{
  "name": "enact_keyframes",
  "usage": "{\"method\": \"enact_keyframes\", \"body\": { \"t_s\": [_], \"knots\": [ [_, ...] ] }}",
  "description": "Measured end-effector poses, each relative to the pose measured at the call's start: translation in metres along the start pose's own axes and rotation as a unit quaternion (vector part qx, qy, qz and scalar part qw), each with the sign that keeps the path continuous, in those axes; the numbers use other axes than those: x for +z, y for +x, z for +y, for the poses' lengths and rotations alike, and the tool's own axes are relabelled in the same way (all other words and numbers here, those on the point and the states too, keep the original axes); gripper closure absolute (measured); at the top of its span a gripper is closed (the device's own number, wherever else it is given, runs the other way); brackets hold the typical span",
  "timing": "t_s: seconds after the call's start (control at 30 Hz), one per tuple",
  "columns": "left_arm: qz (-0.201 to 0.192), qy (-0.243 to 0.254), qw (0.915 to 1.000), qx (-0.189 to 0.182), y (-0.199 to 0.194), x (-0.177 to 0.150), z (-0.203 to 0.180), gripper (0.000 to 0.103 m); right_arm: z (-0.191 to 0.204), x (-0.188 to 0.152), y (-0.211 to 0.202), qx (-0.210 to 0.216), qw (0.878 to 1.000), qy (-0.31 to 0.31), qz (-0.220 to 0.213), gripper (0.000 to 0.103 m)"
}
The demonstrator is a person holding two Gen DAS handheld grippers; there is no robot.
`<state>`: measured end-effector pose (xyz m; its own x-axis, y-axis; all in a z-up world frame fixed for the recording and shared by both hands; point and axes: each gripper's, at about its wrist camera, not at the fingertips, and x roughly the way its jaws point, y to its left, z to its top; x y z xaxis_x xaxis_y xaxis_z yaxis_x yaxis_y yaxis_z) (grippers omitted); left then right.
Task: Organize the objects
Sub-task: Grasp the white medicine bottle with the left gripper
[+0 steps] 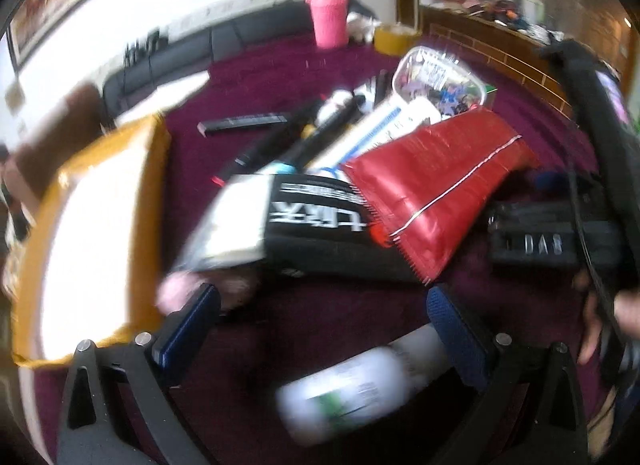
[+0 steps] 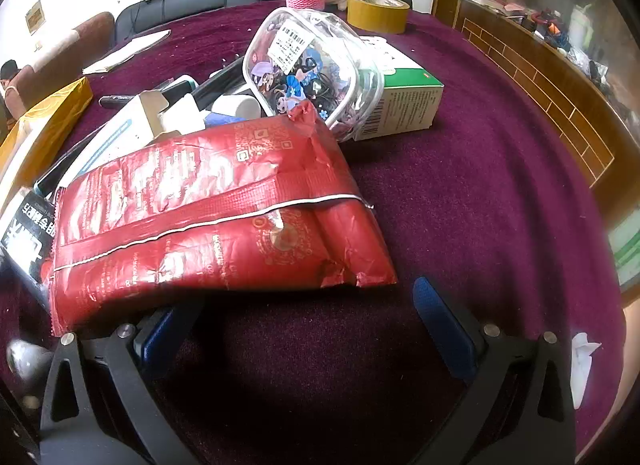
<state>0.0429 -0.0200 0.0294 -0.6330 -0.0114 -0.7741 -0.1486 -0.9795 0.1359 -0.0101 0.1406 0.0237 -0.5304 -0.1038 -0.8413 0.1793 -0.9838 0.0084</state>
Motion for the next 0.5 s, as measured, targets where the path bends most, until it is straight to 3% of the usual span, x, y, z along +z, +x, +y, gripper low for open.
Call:
{"method": "enact_keyframes", "body": {
  "t_s": [0.1, 0.3, 0.5],
  "knots": [
    [-0.009, 0.030, 0.9995, 0.009, -0.015, -0.013, 0.015, 0.001, -0.001, -0.001, 0.001, 0.003, 1.000, -0.005, 0.001, 0.000],
    [-0.021, 0.019, 0.9995, -0.016, -0.036, -0.036, 0.054, 0.001, -0.013, -0.005, -0.026, 0.024, 1.000, -0.018, 0.007, 0.000],
    [-0.054, 0.022, 0.9951, -0.080, -0.042, -0.041, 0.077, 0.002, -0.019, -0.014, -0.070, 0.108, 0.994, -0.007, -0.015, 0.000]
  ]
}}
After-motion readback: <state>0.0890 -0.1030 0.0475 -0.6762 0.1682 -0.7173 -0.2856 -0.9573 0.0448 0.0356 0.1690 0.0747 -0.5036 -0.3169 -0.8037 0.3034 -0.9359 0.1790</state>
